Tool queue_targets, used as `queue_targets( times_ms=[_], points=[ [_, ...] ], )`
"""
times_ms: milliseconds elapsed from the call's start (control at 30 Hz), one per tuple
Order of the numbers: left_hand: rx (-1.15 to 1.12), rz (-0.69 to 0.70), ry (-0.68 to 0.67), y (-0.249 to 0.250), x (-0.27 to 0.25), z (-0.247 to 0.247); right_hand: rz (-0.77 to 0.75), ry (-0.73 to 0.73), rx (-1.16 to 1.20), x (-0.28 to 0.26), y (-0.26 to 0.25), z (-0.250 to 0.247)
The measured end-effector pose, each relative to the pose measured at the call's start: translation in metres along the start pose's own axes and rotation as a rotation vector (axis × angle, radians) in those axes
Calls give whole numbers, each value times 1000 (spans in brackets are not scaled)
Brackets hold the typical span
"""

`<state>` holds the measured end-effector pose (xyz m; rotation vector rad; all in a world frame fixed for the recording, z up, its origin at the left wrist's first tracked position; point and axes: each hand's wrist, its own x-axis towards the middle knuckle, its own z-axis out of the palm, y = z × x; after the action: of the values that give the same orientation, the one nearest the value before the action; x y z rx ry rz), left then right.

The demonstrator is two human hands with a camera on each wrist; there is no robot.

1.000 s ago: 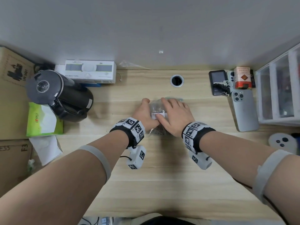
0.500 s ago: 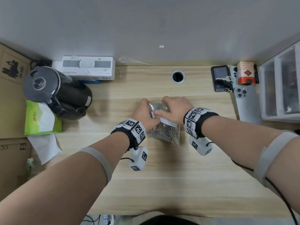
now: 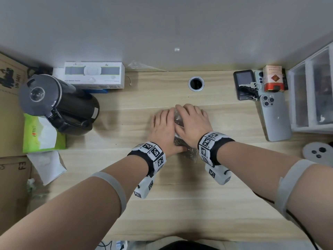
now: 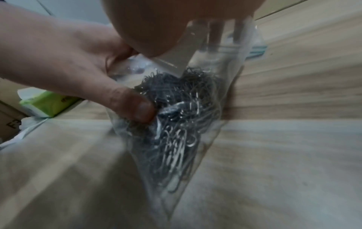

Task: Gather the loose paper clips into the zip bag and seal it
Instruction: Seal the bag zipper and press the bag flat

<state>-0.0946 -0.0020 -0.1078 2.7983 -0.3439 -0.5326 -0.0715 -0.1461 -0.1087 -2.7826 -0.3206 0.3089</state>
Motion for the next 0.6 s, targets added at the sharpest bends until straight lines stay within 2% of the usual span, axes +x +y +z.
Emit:
queue_targets(
  times_ms=[167, 400, 600],
  points=[
    [-81, -30, 17, 3, 6, 8, -49, -13, -63, 7, 4, 3],
    [-198, -50, 26, 3, 10, 8, -34, -17, -16, 12, 6, 9],
    [-205, -66, 18, 3, 11, 9, -23, -11, -1, 14, 6, 12]
  ],
)
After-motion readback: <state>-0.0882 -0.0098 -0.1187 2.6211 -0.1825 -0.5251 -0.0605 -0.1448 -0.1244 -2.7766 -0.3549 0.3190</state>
